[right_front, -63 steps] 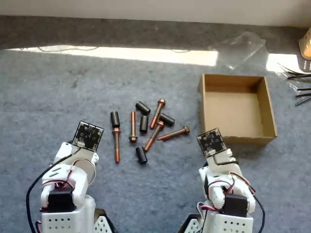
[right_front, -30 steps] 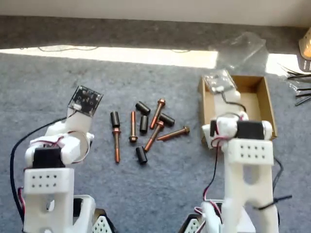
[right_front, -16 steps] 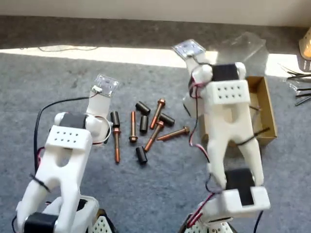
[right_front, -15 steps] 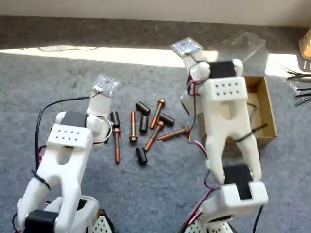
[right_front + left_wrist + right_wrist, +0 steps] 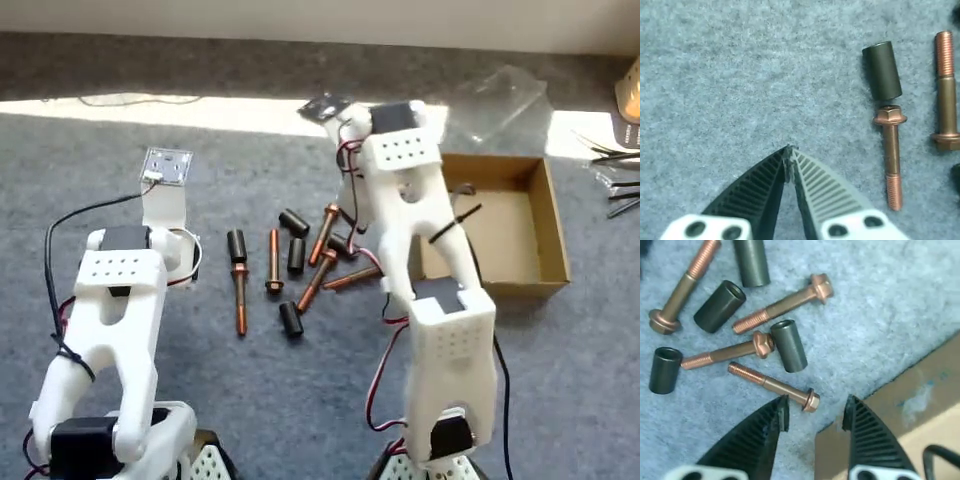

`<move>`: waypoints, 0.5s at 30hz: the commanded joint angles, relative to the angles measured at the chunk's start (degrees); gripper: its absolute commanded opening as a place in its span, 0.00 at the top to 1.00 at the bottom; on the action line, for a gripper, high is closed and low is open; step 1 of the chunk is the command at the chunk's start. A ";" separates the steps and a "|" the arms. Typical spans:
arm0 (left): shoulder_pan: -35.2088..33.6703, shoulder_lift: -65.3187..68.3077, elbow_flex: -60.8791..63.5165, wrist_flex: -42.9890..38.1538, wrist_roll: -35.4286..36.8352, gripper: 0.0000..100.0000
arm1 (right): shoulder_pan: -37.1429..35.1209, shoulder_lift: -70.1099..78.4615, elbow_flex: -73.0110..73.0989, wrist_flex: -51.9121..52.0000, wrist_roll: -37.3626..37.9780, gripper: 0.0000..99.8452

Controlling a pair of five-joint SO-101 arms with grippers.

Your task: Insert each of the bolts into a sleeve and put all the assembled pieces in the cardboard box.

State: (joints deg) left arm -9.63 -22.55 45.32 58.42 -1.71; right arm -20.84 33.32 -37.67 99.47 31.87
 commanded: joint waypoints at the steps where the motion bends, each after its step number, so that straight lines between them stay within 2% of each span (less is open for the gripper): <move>1: -0.66 -0.13 -2.68 -0.79 0.44 0.99 | -2.68 0.57 -2.77 0.04 0.79 0.83; 11: -0.75 -0.40 -0.57 -3.87 0.44 0.99 | -3.56 4.53 -2.77 -0.31 0.97 0.83; 15: -1.63 -0.48 -0.57 -3.87 0.44 0.99 | -3.21 5.93 -2.77 -0.31 5.71 0.83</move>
State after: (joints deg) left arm -9.98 -22.55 45.32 55.43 -1.71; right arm -24.09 39.82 -37.67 99.47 34.77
